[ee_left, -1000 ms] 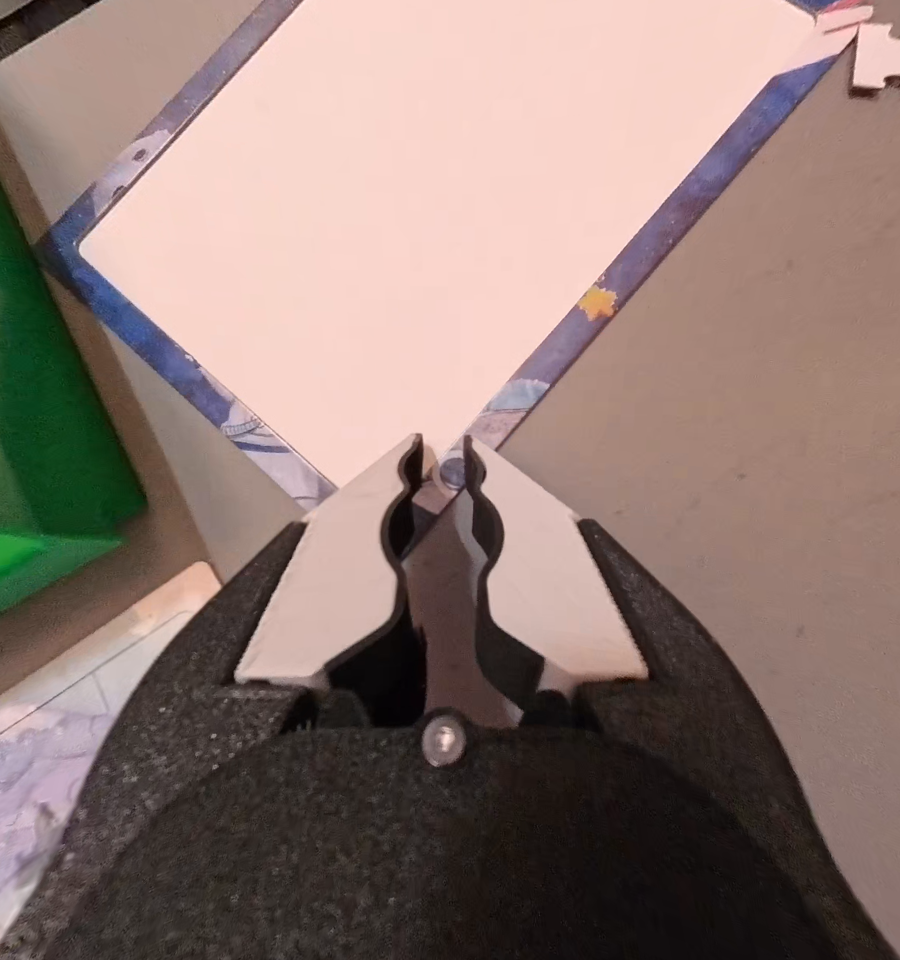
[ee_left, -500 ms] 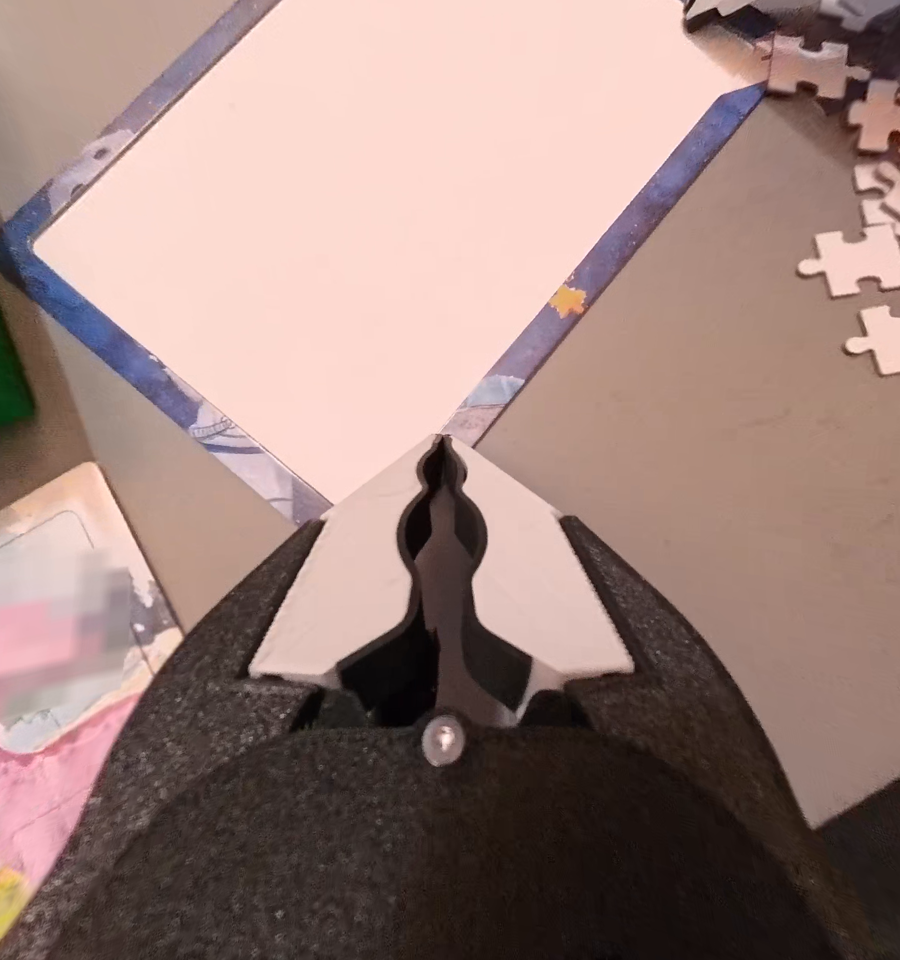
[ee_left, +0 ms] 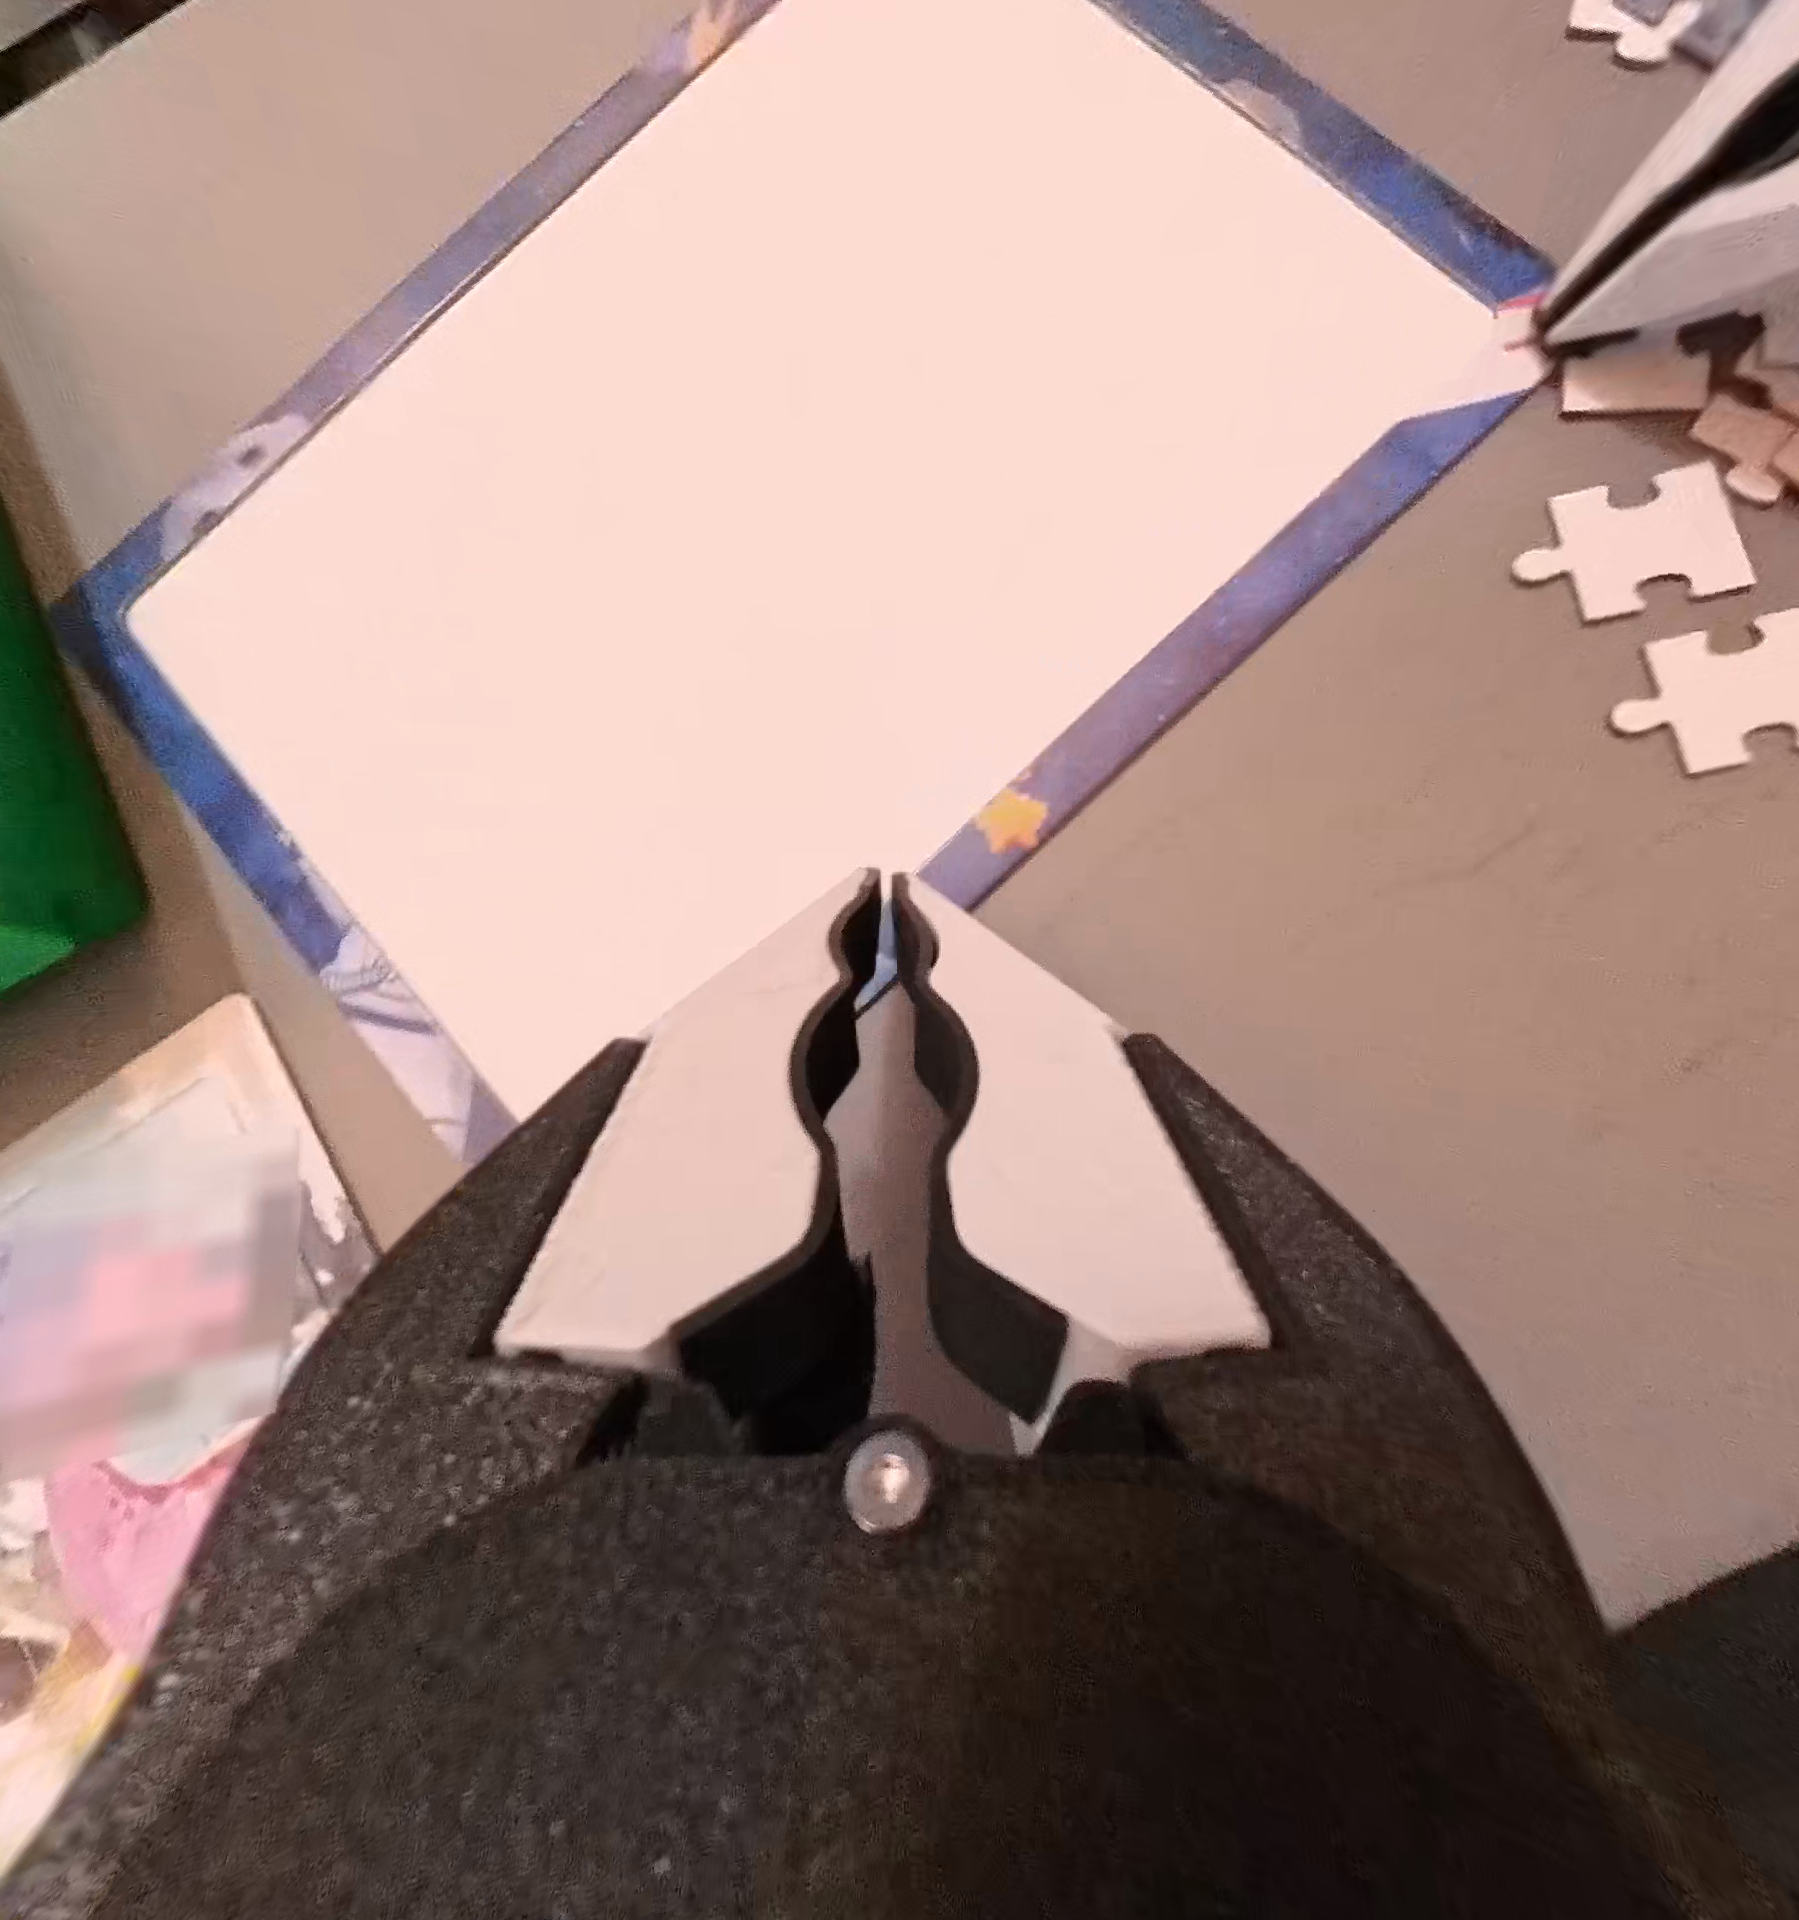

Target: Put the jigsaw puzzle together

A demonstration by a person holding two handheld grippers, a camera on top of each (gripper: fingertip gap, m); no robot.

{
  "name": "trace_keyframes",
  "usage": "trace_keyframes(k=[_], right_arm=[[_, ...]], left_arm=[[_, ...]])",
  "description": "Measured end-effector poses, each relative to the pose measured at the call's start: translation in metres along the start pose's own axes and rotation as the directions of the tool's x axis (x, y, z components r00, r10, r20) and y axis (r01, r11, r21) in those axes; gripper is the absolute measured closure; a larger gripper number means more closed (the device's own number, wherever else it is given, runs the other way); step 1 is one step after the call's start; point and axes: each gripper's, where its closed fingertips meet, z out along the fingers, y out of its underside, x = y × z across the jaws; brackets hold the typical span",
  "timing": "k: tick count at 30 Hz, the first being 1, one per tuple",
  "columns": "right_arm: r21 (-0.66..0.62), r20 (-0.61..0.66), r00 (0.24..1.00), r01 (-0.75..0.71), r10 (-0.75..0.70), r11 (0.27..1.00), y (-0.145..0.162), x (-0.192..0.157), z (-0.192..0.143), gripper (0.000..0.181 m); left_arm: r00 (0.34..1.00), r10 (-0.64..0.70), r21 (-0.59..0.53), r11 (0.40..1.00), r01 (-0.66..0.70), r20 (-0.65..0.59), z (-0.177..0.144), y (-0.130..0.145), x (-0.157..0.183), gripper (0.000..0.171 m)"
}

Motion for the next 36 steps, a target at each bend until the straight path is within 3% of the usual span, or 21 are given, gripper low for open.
trace_keyframes(k=[3, 13, 15, 19, 23, 25, 28, 36], right_arm=[[-0.017, -0.026, 0.999, 0.036, -0.036, 0.999, 0.008, -0.001, -0.005, 0.181], [-0.052, -0.046, 0.994, -0.098, 0.096, 0.994, 0.044, 0.023, -0.031, 0.181], [-0.017, -0.060, 0.992, -0.111, 0.110, 0.994, 0.038, 0.027, -0.032, 0.181], [0.178, 0.003, 0.984, -0.174, 0.176, 0.968, -0.005, 0.021, -0.024, 0.181], [0.068, -0.099, 0.993, -0.050, 0.057, 0.996, 0.000, 0.022, -0.003, 0.181], [0.068, -0.087, 0.994, -0.059, 0.065, 0.996, 0.003, 0.018, -0.002, 0.181], [0.077, -0.052, 0.993, -0.106, 0.110, 0.991, 0.006, 0.010, -0.005, 0.181], [0.044, -0.100, 0.994, -0.041, 0.045, 0.998, 0.004, 0.005, -0.003, 0.181]], left_arm=[[0.998, 0.067, -0.050, 0.997, -0.066, 0.021, 0.015, 0.002, 0.006, 0.170], [0.995, 0.087, -0.029, 0.996, -0.089, -0.051, 0.021, -0.002, 0.005, 0.171], [0.994, 0.082, -0.039, 0.996, -0.084, -0.066, 0.022, -0.004, 0.003, 0.171], [1.000, -0.001, 0.002, 1.000, 0.001, -0.008, 0.004, 0.000, -0.017, 0.171], [0.983, -0.126, 0.001, 0.992, 0.127, 0.134, -0.012, 0.029, -0.061, 0.171], [0.976, -0.153, -0.039, 0.986, 0.161, 0.157, -0.009, 0.046, -0.070, 0.171], [0.973, -0.164, -0.020, 0.985, 0.169, 0.159, -0.006, 0.045, -0.073, 0.171], [0.965, -0.171, -0.003, 0.985, 0.175, 0.198, 0.005, 0.035, -0.088, 0.171]])
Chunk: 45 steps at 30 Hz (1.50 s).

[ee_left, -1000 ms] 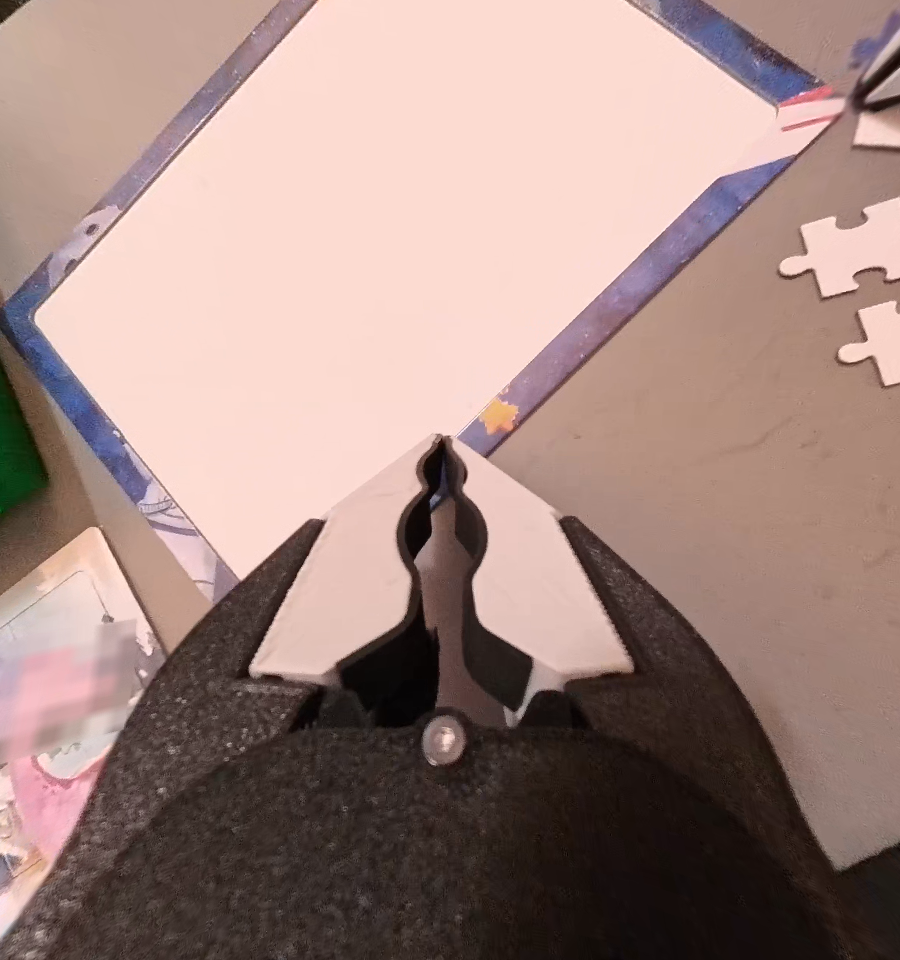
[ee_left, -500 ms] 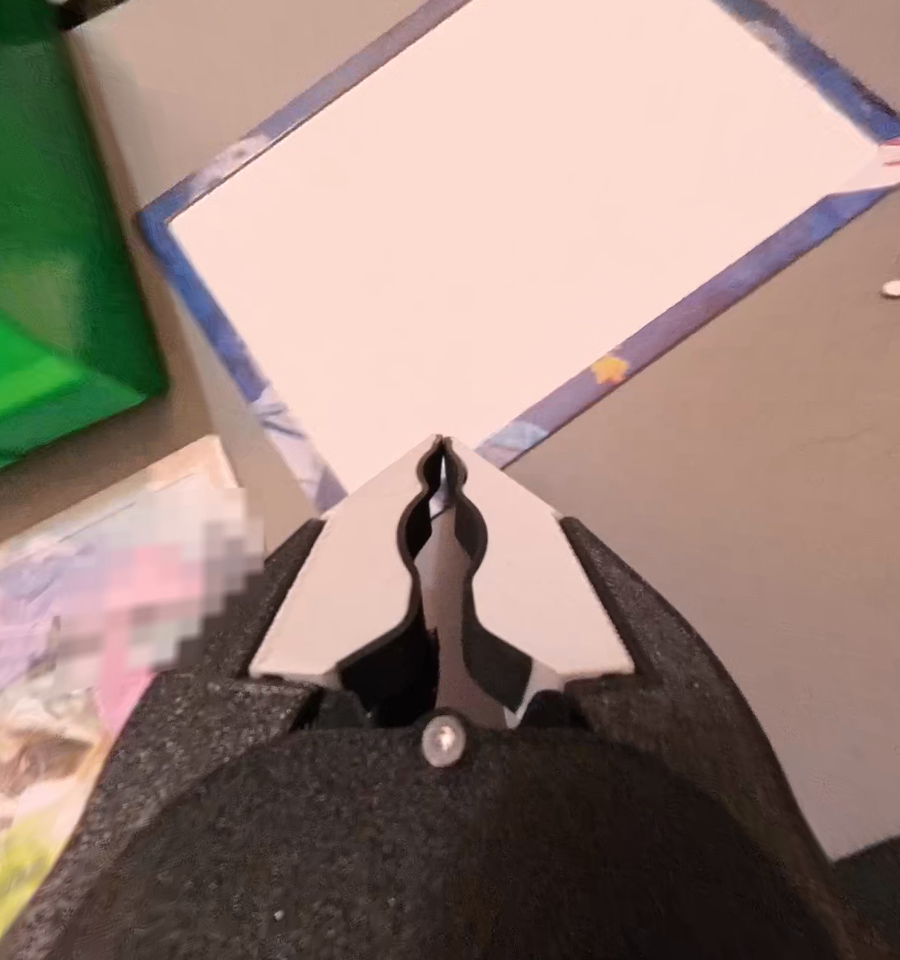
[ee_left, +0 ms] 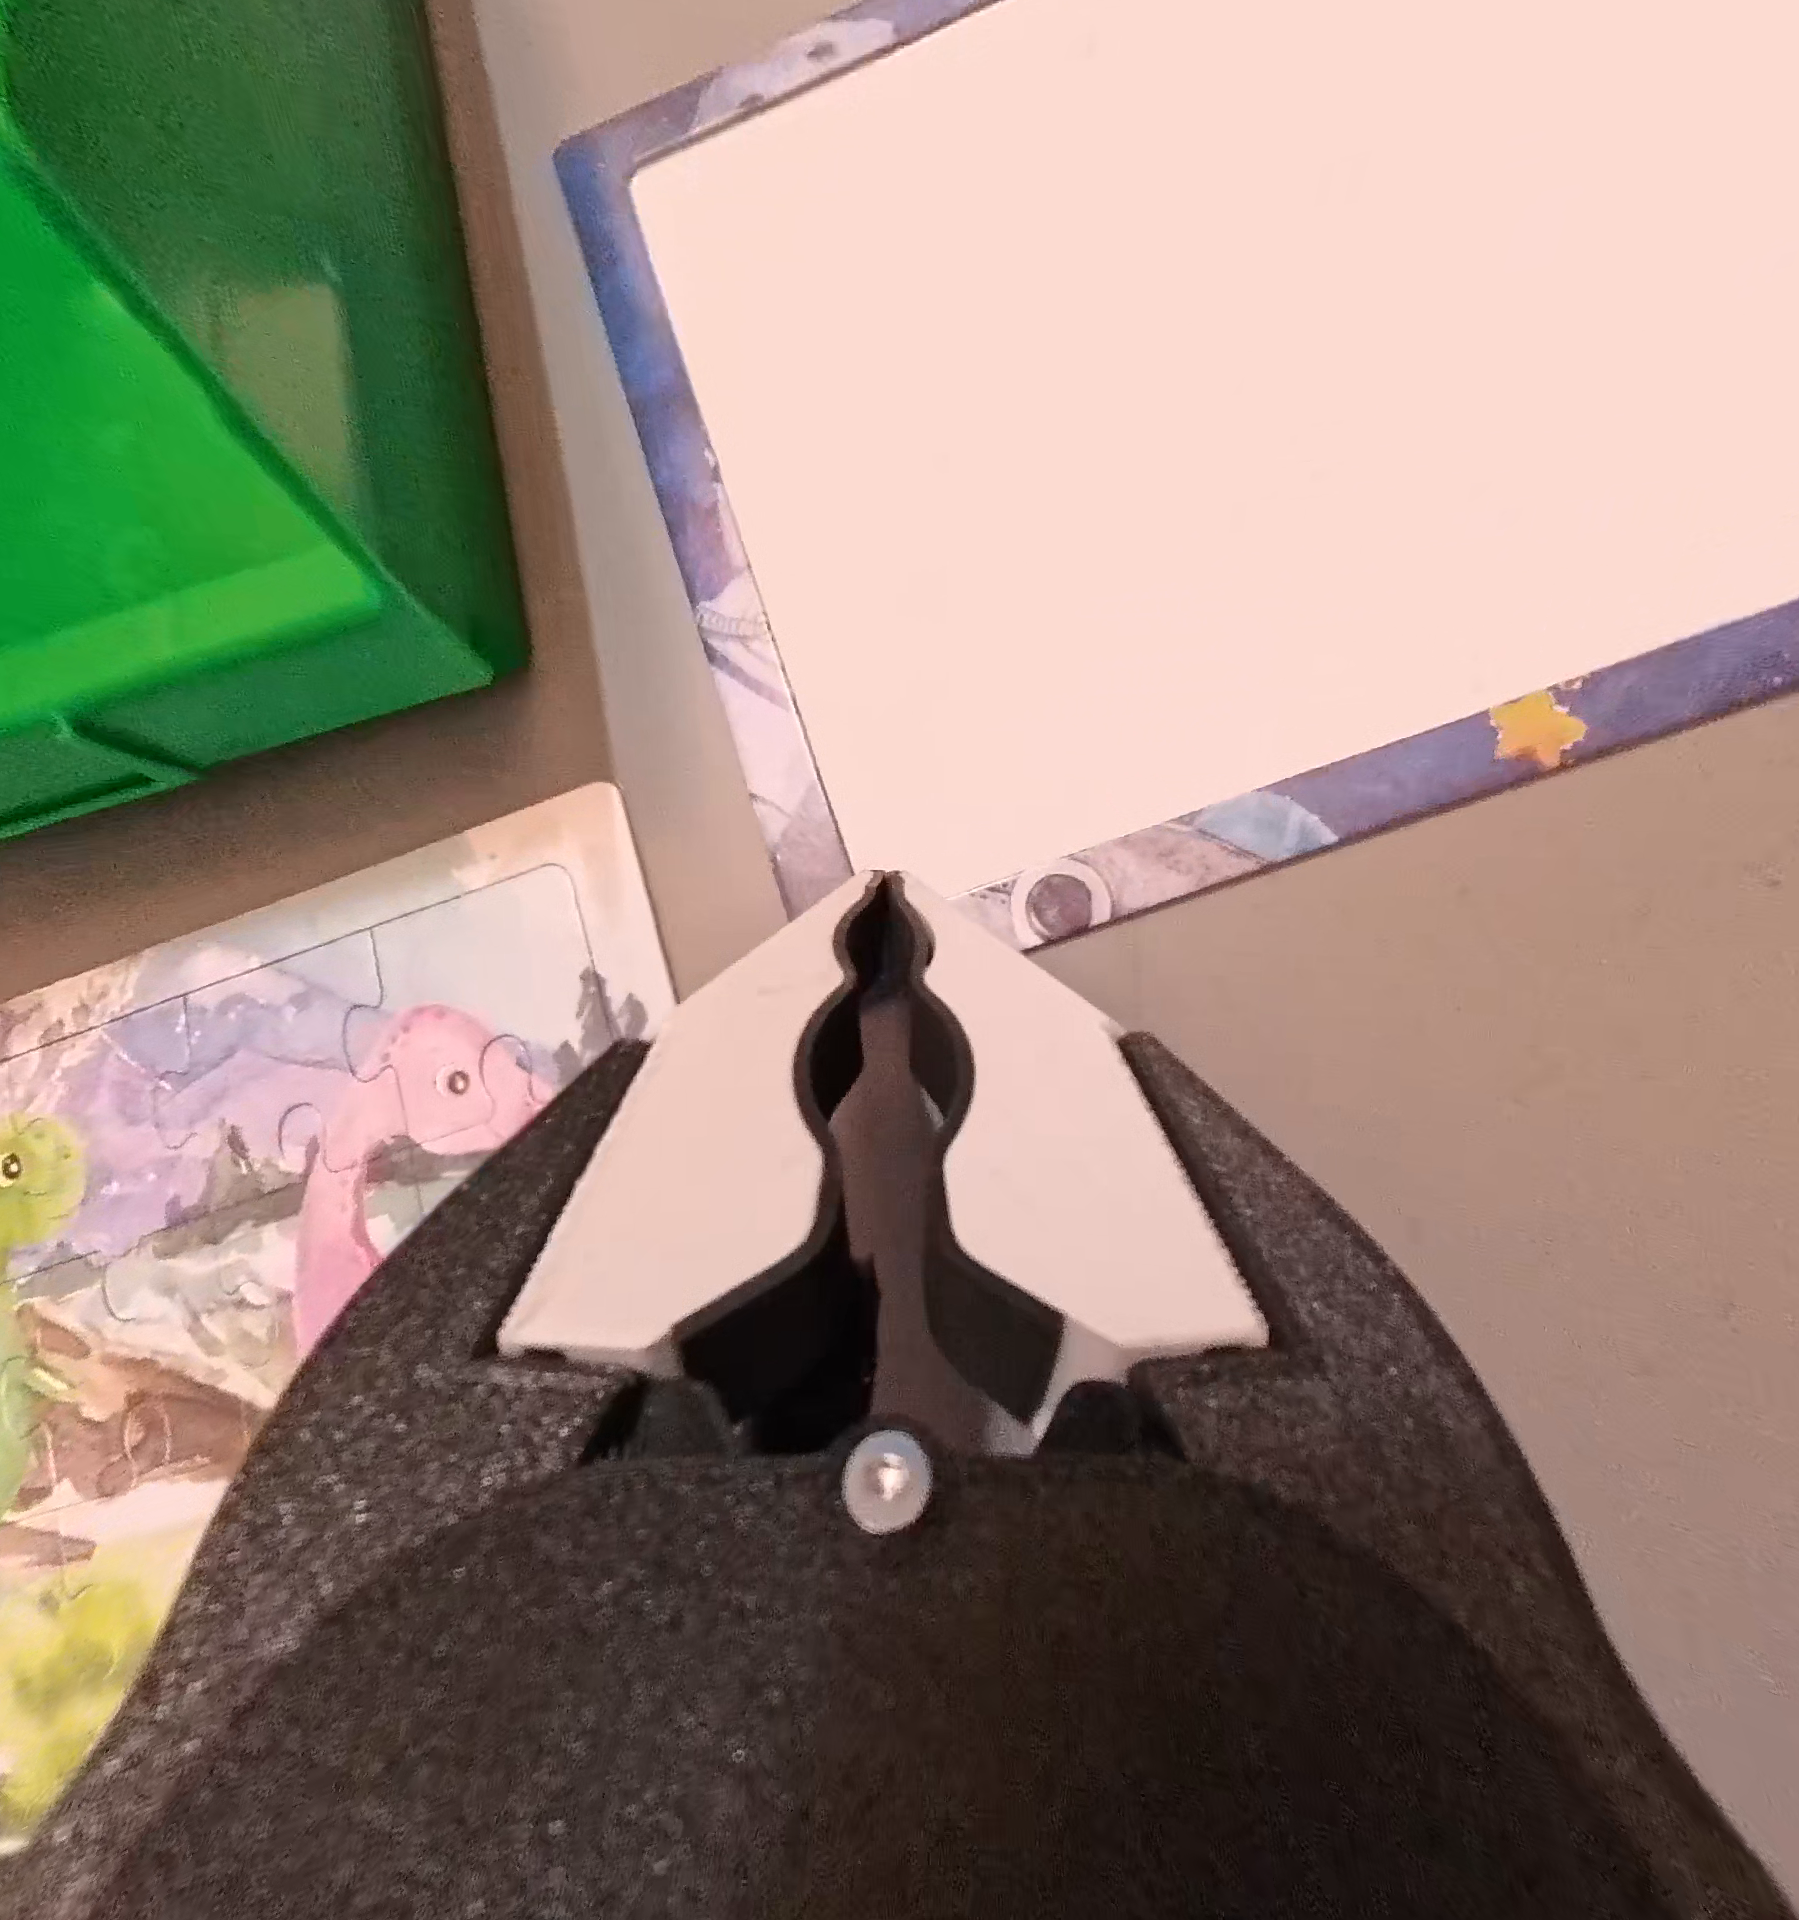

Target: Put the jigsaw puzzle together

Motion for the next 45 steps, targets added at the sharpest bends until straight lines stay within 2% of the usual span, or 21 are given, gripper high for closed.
trace_keyframes(k=[5, 7, 10, 12, 14, 16, 19, 22, 26, 30, 33, 37, 40, 43, 45], right_arm=[[0.010, 0.019, 0.999, -0.026, 0.026, 1.000, -0.002, -0.002, -0.001, 0.181], [0.065, -0.035, 0.999, -0.015, 0.017, 0.998, -0.011, 0.008, -0.016, 0.181], [0.281, -0.147, 0.986, -0.036, 0.080, 0.959, -0.040, 0.035, -0.078, 0.181], [0.470, -0.149, 0.972, -0.094, 0.184, 0.878, -0.052, 0.039, -0.133, 0.177], [0.617, -0.113, 0.956, -0.148, 0.272, 0.773, -0.048, 0.030, -0.179, 0.166], [0.680, -0.125, 0.943, -0.145, 0.308, 0.719, -0.028, 0.016, -0.203, 0.147], [0.628, -0.246, 0.898, -0.139, 0.365, 0.766, 0.022, 0.008, -0.200, 0.118], [0.575, -0.294, 0.861, -0.188, 0.415, 0.797, 0.052, 0.003, -0.198, 0.118], [0.526, -0.257, 0.828, -0.313, 0.499, 0.791, 0.078, -0.015, -0.205, 0.119], [0.562, -0.269, 0.807, -0.312, 0.526, 0.766, 0.106, -0.058, -0.224, 0.127], [0.556, -0.256, 0.775, -0.370, 0.577, 0.744, 0.134, -0.095, -0.229, 0.129], [0.547, -0.263, 0.773, -0.373, 0.577, 0.750, 0.146, -0.140, -0.239, 0.130], [0.534, -0.323, 0.772, -0.329, 0.548, 0.779, 0.152, -0.164, -0.246, 0.132], [0.526, -0.340, 0.770, -0.319, 0.539, 0.788, 0.157, -0.182, -0.247, 0.135], [0.535, -0.303, 0.774, -0.345, 0.556, 0.771, 0.157, -0.193, -0.245, 0.135]], left_arm=[[0.997, -0.045, -0.015, 0.999, 0.046, 0.064, 0.006, -0.008, -0.009, 0.171], [0.992, -0.071, 0.013, 0.997, 0.070, 0.100, -0.004, -0.015, -0.012, 0.164], [0.993, -0.114, 0.160, 0.981, 0.107, 0.030, -0.035, -0.039, 0.004, 0.152], [0.990, -0.117, 0.276, 0.952, 0.136, -0.084, -0.061, -0.052, 0.024, 0.146], [0.978, -0.093, 0.355, 0.922, 0.155, -0.185, -0.082, -0.056, 0.045, 0.138], [0.969, -0.052, 0.414, 0.897, 0.152, -0.243, -0.096, -0.052, 0.063, 0.125], [0.944, 0.031, 0.497, 0.856, 0.145, -0.328, -0.113, -0.048, 0.100, 0.122], [0.949, 0.055, 0.525, 0.842, 0.122, -0.309, -0.113, -0.046, 0.119, 0.123], [0.983, 0.058, 0.549, 0.835, 0.048, -0.174, -0.123, -0.041, 0.118, 0.132], [0.960, -0.012, 0.489, 0.859, 0.154, -0.280, -0.155, -0.011, 0.138, 0.135], [0.949, -0.039, 0.442, 0.878, 0.182, -0.312, -0.162, 0.025, 0.150, 0.135], [0.942, -0.047, 0.440, 0.876, 0.198, -0.331, -0.188, 0.056, 0.161, 0.135], [0.960, -0.014, 0.455, 0.879, 0.144, -0.278, -0.202, 0.074, 0.163, 0.135], [0.969, 0.009, 0.456, 0.884, 0.107, -0.247, -0.205, 0.091, 0.166, 0.136], [0.965, 0.008, 0.442, 0.890, 0.112, -0.261, -0.205, 0.100, 0.170, 0.135]])
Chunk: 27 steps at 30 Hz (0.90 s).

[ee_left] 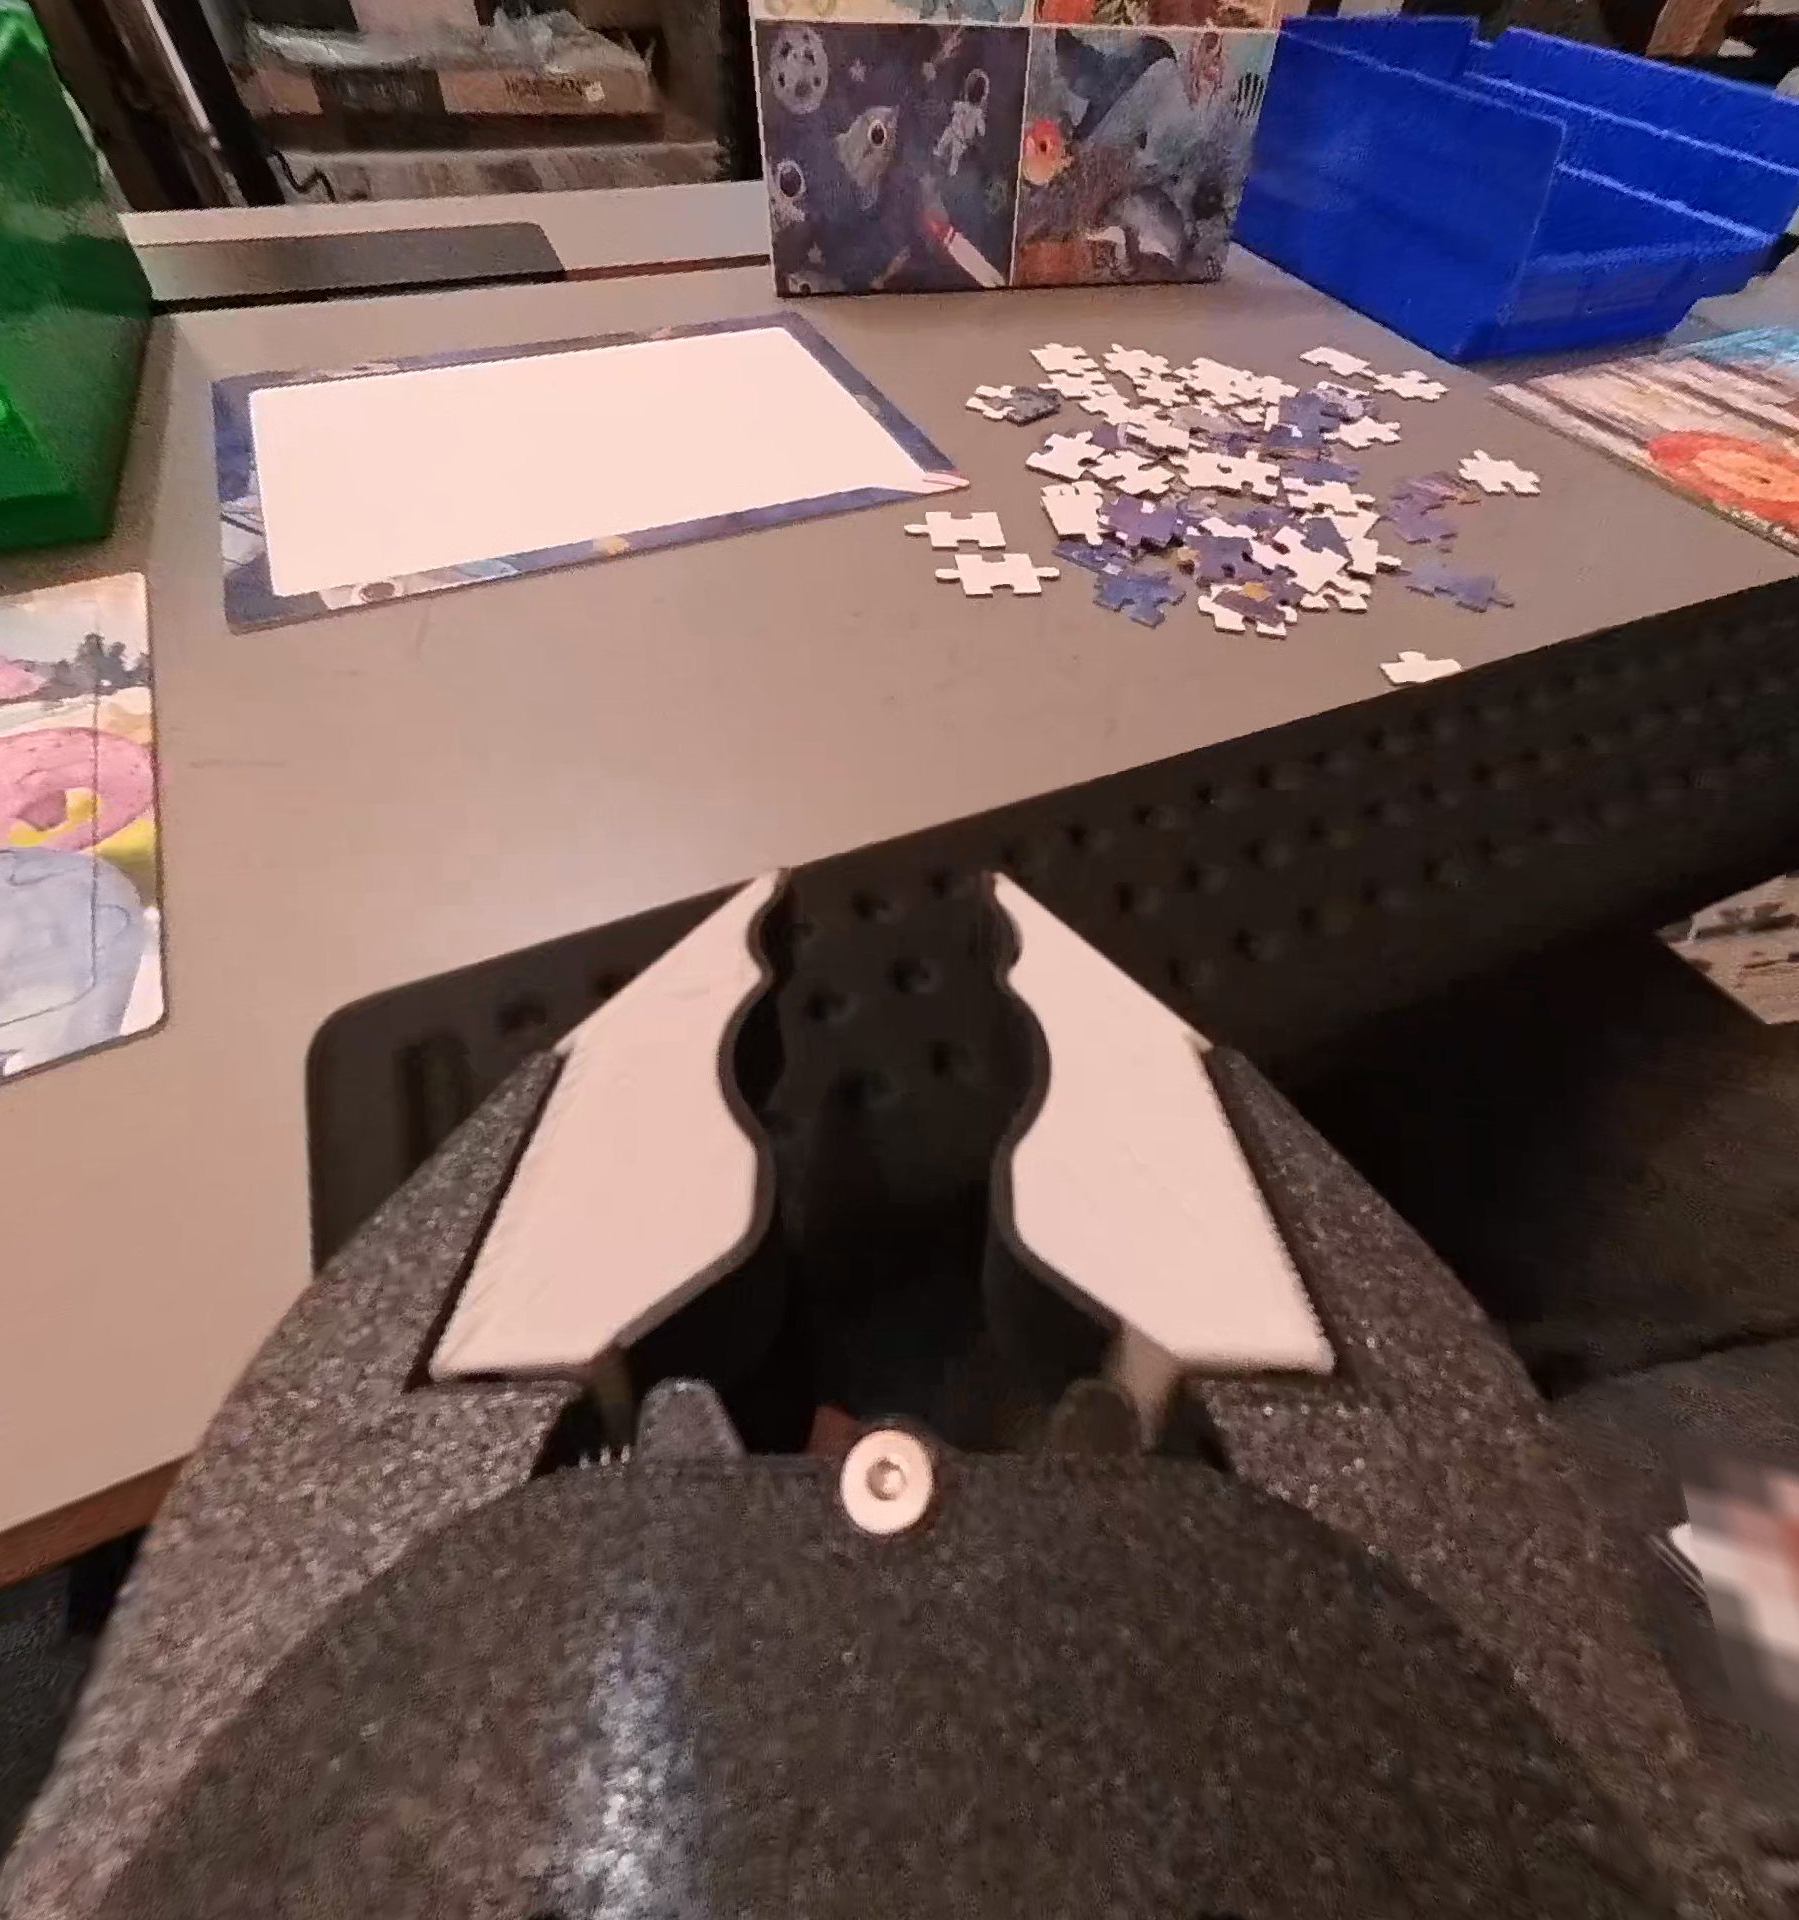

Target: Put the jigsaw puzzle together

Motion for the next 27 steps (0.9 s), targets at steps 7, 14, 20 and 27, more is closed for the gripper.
trace_keyframes(k=[7, 14, 20, 27], right_arm=[[-0.009, 0.023, 0.999, -0.034, 0.034, 0.999, 0.004, -0.008, 0.000, 0.136], [-0.099, 0.011, 1.000, -0.022, 0.023, 0.995, -0.006, 0.027, 0.047, 0.136], [-0.190, -0.051, 0.996, 0.066, -0.078, 0.980, -0.029, 0.073, 0.088, 0.141], [-0.313, -0.119, 0.992, 0.002, -0.041, 0.950, -0.041, 0.146, 0.103, 0.145]], left_arm=[[0.998, -0.040, -0.032, 0.999, 0.039, -0.056, 0.006, 0.002, 0.005, 0.135], [0.965, -0.149, -0.136, 0.983, 0.121, -0.216, 0.047, -0.036, 0.010, 0.141], [0.979, -0.014, -0.167, 0.986, -0.020, -0.203, 0.107, -0.059, 0.003, 0.140], [0.965, -0.064, -0.178, 0.984, 0.018, -0.255, 0.131, -0.107, -0.001, 0.140]])
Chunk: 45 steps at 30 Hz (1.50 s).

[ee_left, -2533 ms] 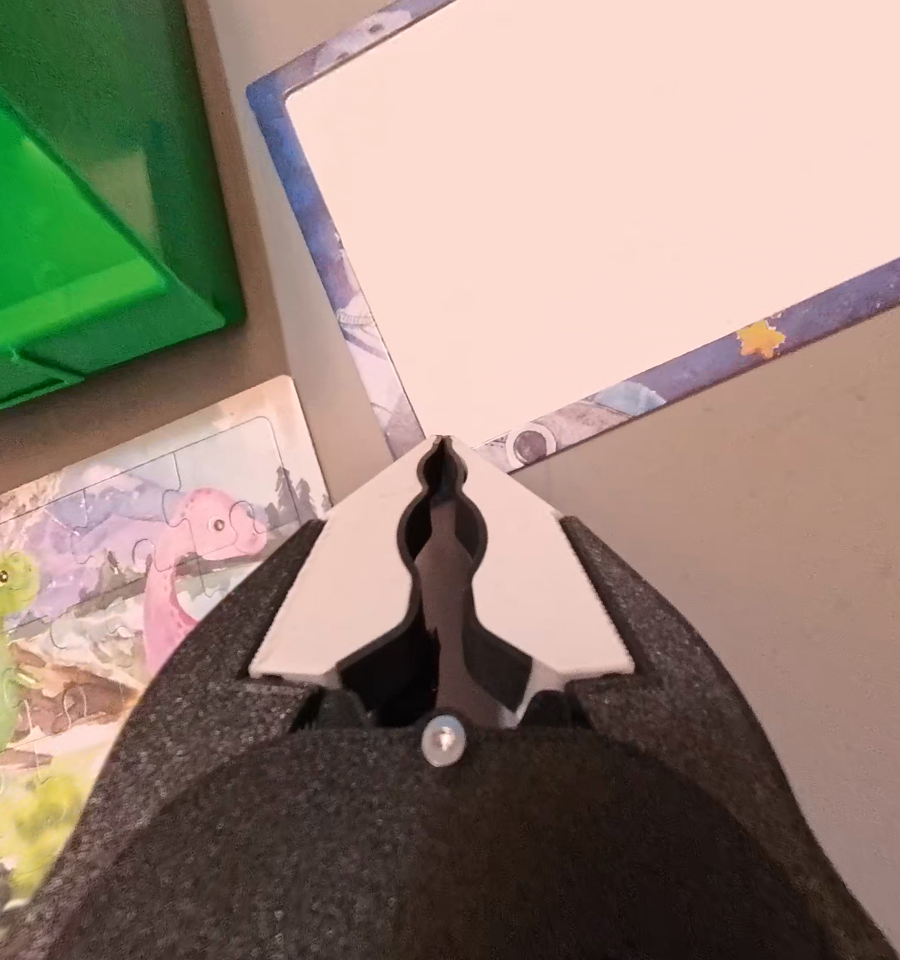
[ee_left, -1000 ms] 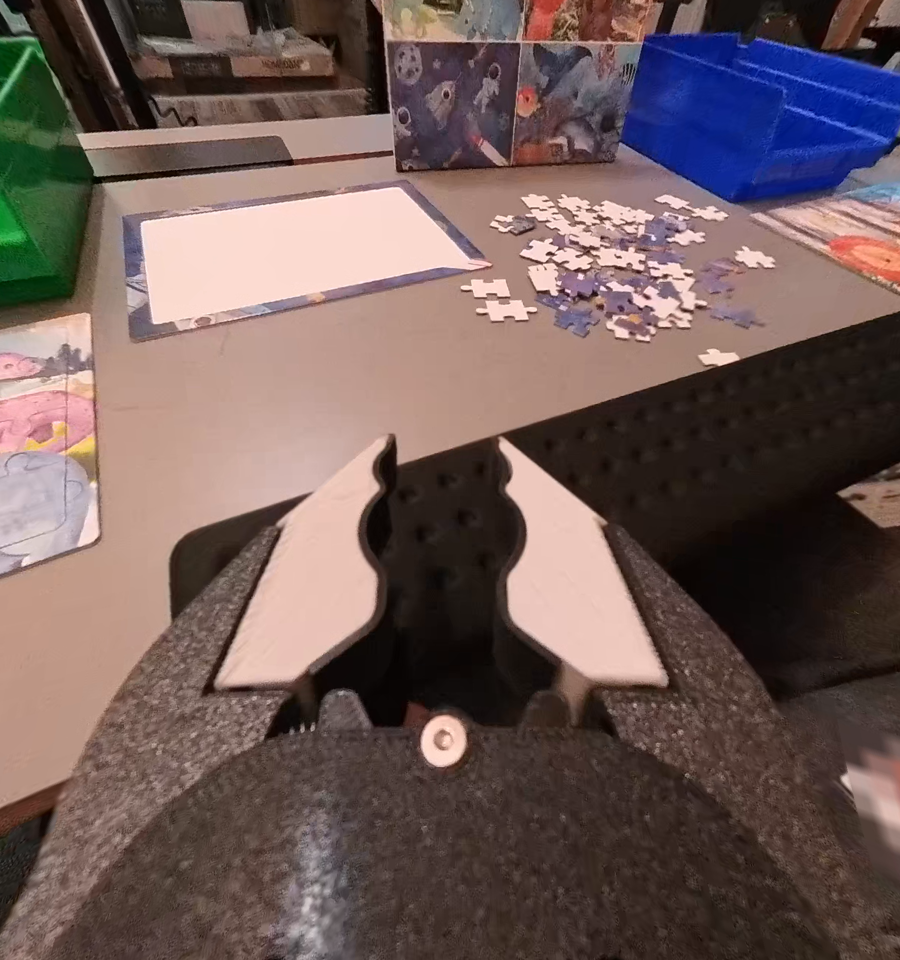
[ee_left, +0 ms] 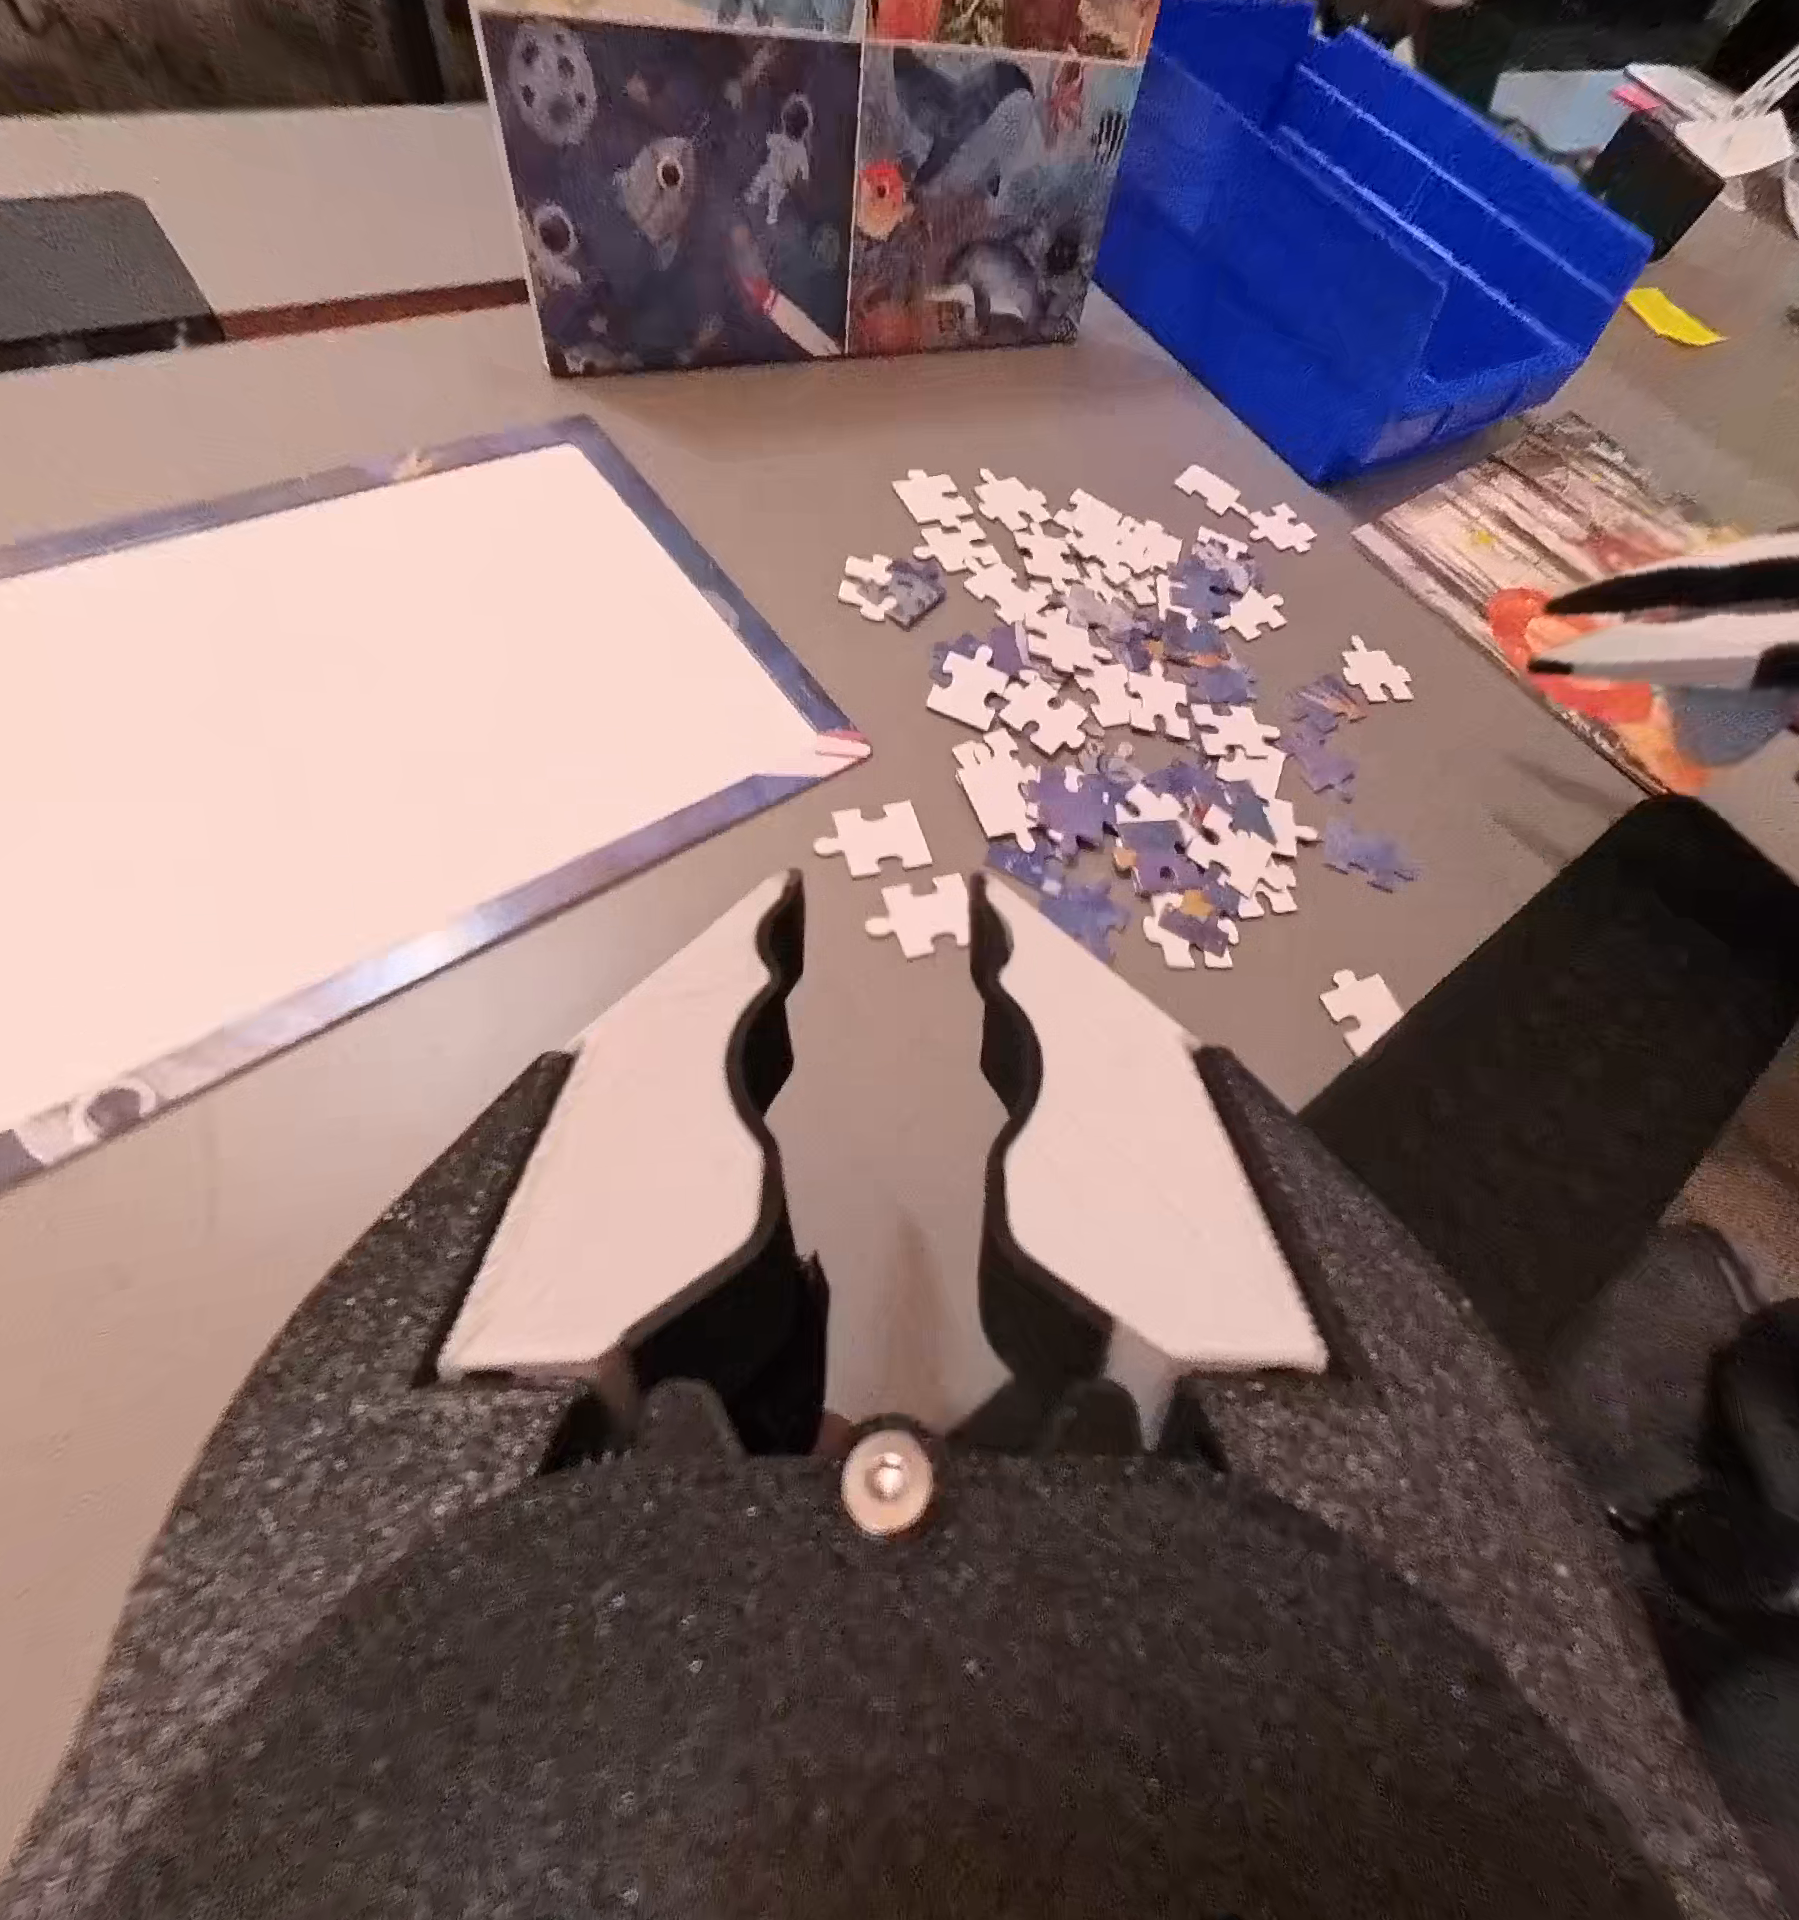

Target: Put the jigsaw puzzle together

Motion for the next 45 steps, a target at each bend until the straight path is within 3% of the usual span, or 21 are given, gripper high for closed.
trace_keyframes(k=[2, 5, 7, 9, 11, 14, 16, 19, 21, 23, 25, 27, 29, 31, 37, 41, 45], right_arm=[[-0.018, 0.018, 0.999, 0.050, -0.050, 0.999, -0.025, 0.022, 0.011, 0.146], [-0.006, 0.062, 0.982, 0.179, -0.179, 0.984, -0.094, 0.044, 0.031, 0.145], [0.029, 0.197, 0.947, 0.254, -0.255, 0.967, -0.142, 0.026, 0.041, 0.143], [0.053, 0.304, 0.883, 0.360, -0.359, 0.931, -0.180, 0.001, 0.053, 0.144], [0.006, 0.267, 0.869, 0.431, -0.416, 0.903, -0.208, -0.004, 0.077, 0.143], [-0.063, 0.315, 0.828, 0.507, -0.464, 0.860, -0.218, -0.033, 0.114, 0.142], [-0.110, 0.355, 0.829, 0.495, -0.431, 0.862, -0.197, -0.042, 0.139, 0.144], [-0.159, 0.467, 0.840, 0.388, -0.277, 0.908, -0.135, -0.056, 0.144, 0.137], [-0.135, 0.528, 0.806, 0.391, -0.269, 0.910, -0.084, -0.063, 0.123, 0.140], [-0.133, 0.536, 0.796, 0.410, -0.283, 0.902, -0.038, -0.054, 0.099, 0.142], [-0.096, 0.532, 0.801, 0.381, -0.276, 0.920, -0.016, -0.042, 0.079, 0.148], [-0.059, 0.524, 0.812, 0.336, -0.257, 0.940, -0.011, -0.031, 0.069, 0.148], [-0.053, 0.500, 0.824, 0.335, -0.266, 0.941, -0.012, -0.020, 0.070, 0.148], [-0.078, 0.520, 0.806, 0.375, -0.283, 0.924, -0.007, -0.016, 0.068, 0.148], [-0.110, 0.553, 0.713, 0.575, -0.431, 0.811, 0.010, -0.011, 0.065, 0.145], [-0.180, 0.608, 0.671, 0.636, -0.423, 0.750, 0.019, -0.011, 0.072, 0.148], [-0.172, 0.590, 0.644, 0.690, -0.487, 0.703, 0.015, -0.007, 0.079, 0.157]], left_arm=[[0.999, 0.035, -0.007, 0.999, -0.035, 0.004, 0.010, -0.024, -0.008, 0.140], [0.998, 0.035, -0.023, 0.999, -0.036, -0.052, 0.033, -0.073, -0.002, 0.140], [0.989, -0.020, -0.059, 0.998, 0.011, -0.148, 0.038, -0.107, 0.017, 0.139], [0.965, 0.029, -0.037, 0.998, -0.040, -0.260, 0.033, -0.145, 0.049, 0.139], [0.960, 0.175, -0.011, 0.983, -0.182, -0.216, 0.040, -0.179, 0.058, 0.136], [0.948, 0.292, -0.073, 0.950, -0.302, -0.126, 0.077, -0.206, 0.040, 0.133], [0.960, 0.269, -0.161, 0.947, -0.278, -0.079, 0.108, -0.189, 0.010, 0.129], [0.980, 0.199, -0.119, 0.973, -0.196, 0.007, 0.138, -0.140, -0.016, 0.132], [0.983, 0.151, -0.036, 0.987, -0.156, -0.105, 0.151, -0.102, 0.000, 0.137], [0.945, 0.166, 0.049, 0.986, -0.158, -0.281, 0.157, -0.067, 0.023, 0.137], [0.906, 0.149, 0.077, 0.989, -0.129, -0.396, 0.158, -0.041, 0.035, 0.140], [0.884, 0.189, 0.055, 0.982, -0.183, -0.427, 0.153, -0.038, 0.048, 0.139], [0.867, 0.268, 0.167, 0.962, -0.217, -0.420, 0.145, -0.053, 0.059, 0.145], [0.863, 0.224, 0.152, 0.973, -0.173, -0.453, 0.147, -0.052, 0.066, 0.145], [0.853, 0.266, 0.104, 0.964, -0.246, -0.448, 0.155, -0.028, 0.073, 0.144], [0.860, 0.245, 0.093, 0.969, -0.227, -0.447, 0.159, -0.029, 0.068, 0.144], [0.872, 0.223, 0.100, 0.975, -0.199, -0.436, 0.157, -0.034, 0.060, 0.144]])
